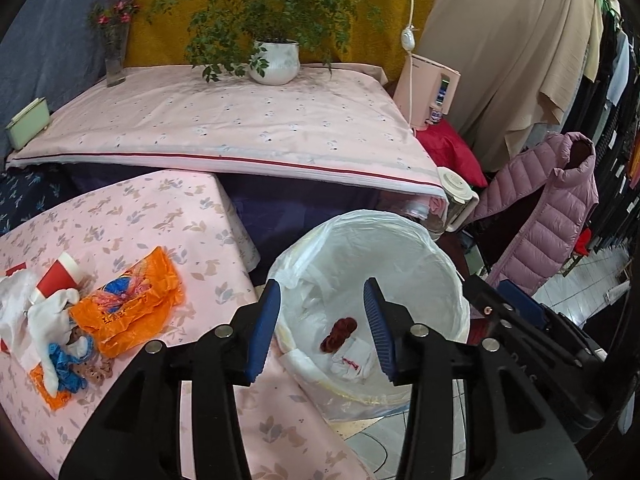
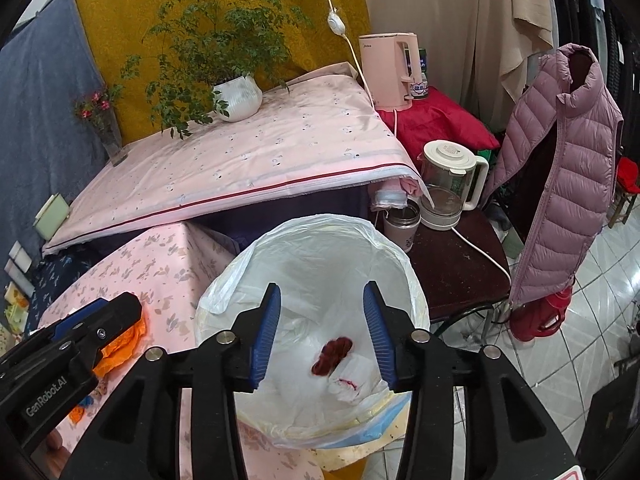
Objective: Collect trash
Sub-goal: 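Move the right gripper to the orange plastic bag on the table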
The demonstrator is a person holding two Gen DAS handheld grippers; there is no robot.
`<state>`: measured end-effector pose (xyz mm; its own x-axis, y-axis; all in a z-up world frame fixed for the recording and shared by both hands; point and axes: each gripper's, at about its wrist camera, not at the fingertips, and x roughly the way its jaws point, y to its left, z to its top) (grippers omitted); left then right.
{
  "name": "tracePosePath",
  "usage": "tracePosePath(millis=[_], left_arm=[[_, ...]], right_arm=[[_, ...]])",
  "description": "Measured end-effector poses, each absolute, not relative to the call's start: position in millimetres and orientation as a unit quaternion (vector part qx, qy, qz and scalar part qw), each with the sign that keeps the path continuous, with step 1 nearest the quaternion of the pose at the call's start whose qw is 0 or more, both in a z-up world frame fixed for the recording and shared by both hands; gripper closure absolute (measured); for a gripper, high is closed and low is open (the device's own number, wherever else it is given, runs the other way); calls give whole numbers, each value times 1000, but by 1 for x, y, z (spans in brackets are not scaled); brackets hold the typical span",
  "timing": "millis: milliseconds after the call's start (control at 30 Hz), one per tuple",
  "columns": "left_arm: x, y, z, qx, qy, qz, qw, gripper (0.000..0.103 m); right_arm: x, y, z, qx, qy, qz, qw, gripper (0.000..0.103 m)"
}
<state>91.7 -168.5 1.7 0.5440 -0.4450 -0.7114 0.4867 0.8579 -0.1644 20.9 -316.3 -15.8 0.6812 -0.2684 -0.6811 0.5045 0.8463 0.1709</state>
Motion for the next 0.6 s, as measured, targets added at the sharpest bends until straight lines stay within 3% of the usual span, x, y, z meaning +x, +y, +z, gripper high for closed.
tracePosePath(millis=[600], left_arm=[[88, -85, 2, -10, 397, -187, 899, 45]], right_arm=[[25, -253, -9, 152, 345, -167, 911, 52]])
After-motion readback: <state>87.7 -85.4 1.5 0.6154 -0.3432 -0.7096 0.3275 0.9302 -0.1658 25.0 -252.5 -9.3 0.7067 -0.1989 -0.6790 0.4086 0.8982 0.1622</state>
